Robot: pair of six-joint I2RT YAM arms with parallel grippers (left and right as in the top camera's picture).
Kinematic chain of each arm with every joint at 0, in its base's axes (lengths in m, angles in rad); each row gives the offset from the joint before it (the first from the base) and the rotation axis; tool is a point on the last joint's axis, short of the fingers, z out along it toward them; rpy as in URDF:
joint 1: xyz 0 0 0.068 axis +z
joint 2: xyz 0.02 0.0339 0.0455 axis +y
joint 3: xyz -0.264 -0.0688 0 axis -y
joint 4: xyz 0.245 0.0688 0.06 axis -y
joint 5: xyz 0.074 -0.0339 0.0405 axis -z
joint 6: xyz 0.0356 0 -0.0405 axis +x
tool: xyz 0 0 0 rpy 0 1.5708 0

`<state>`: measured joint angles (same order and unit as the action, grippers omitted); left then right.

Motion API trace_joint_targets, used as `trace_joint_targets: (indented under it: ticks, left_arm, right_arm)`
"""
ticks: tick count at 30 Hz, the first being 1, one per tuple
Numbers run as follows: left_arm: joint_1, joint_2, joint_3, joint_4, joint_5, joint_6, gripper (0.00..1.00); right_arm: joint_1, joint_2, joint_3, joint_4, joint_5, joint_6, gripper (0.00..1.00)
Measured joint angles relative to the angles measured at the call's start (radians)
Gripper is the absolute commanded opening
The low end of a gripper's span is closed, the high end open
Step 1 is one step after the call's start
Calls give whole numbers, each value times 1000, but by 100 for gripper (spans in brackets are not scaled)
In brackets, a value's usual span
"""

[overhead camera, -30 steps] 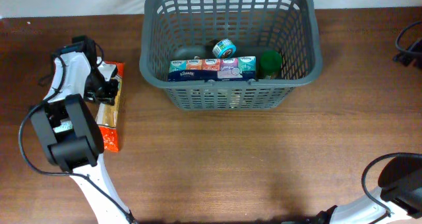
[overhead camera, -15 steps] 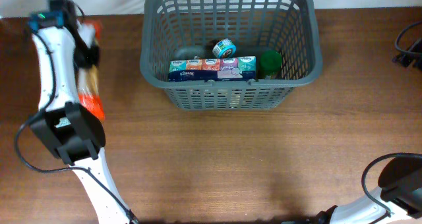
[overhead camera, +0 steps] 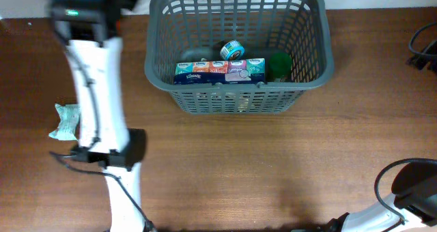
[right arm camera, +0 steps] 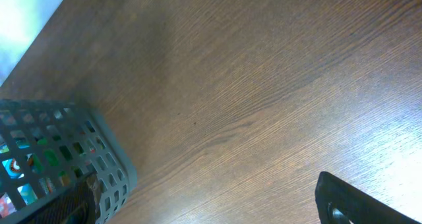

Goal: Pack container
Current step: 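Carry the pasta box into the basket and release it on top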

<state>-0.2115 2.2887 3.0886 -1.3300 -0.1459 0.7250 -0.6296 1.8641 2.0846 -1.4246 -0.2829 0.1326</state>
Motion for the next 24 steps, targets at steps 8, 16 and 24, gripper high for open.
trace_joint_targets:
  ticks: [8, 16, 24]
  left_arm:
    - [-224, 12, -121, -8, 16, 243, 2]
    - [-255, 109, -363, -1, 15, 319, 1]
    - [-258, 145, -465, 40, 1, 354, 99]
  right_arm:
    - [0, 0, 0, -9, 0, 0, 97]
    - [0, 0, 0, -12, 0, 0, 97]
    - [0, 0, 0, -13, 0, 0, 97]
